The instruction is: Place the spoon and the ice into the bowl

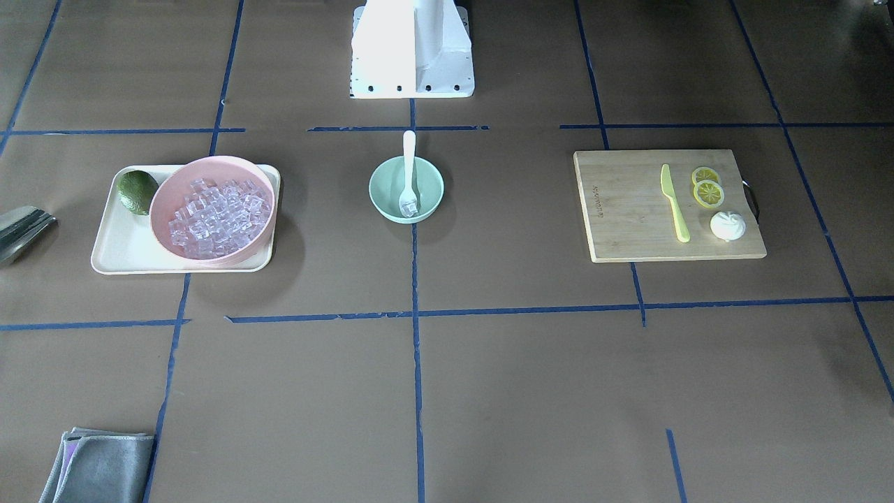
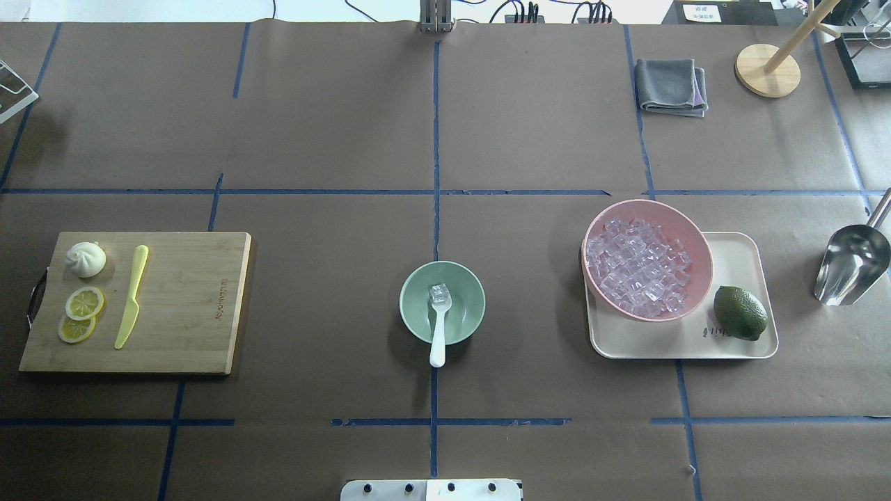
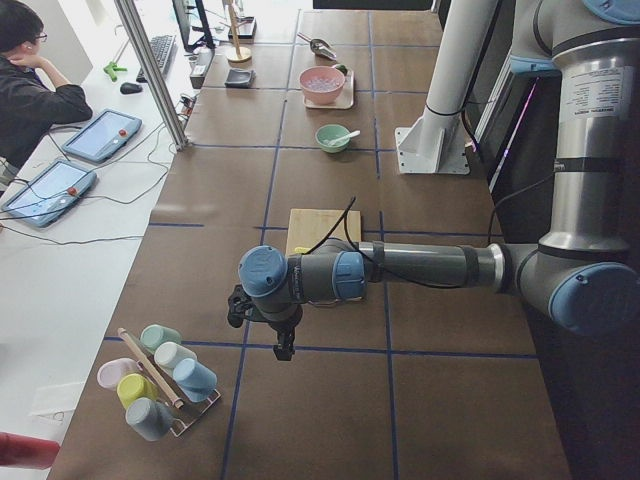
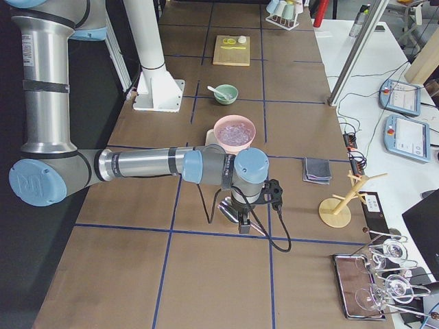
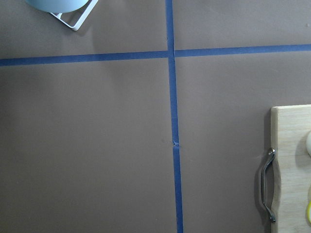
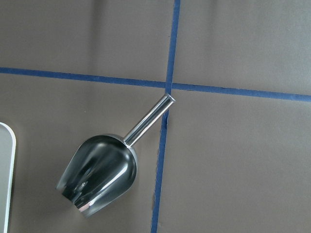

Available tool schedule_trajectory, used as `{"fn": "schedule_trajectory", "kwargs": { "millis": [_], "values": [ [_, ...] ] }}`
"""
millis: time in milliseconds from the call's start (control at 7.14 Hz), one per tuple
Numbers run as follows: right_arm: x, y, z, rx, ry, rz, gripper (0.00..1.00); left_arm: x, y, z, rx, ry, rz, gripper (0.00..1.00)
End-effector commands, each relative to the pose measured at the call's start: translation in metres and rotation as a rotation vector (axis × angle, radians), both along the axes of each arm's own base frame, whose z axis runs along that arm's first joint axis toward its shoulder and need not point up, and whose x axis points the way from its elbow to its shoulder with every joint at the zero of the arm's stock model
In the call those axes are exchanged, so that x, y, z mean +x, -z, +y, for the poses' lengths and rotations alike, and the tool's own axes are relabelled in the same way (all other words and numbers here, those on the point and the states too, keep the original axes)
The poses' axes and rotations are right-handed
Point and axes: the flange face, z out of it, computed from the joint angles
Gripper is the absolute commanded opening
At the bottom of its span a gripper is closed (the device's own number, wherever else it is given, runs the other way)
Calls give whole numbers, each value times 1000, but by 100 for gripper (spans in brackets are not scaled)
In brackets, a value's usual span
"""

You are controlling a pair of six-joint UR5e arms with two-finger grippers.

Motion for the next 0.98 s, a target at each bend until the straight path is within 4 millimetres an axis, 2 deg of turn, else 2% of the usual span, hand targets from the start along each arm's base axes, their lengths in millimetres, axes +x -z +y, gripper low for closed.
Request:
{"fn": "schedule_trajectory", "kwargs": {
  "millis": [0,140,420,841],
  "values": [
    [0,-22,0,17,-14,-3,100,0,-1,1,-2,0,0,100],
    [0,-22,-4,14,-17,-3,100,0,-2,1,-5,0,0,100],
    [-1,-37,4,-15,-16,-12,100,0,-4,0,-7,-1,0,100],
    [-1,-36,4,-19,-21,-15,100,0,-6,1,-10,-2,-1,100]
  ]
}}
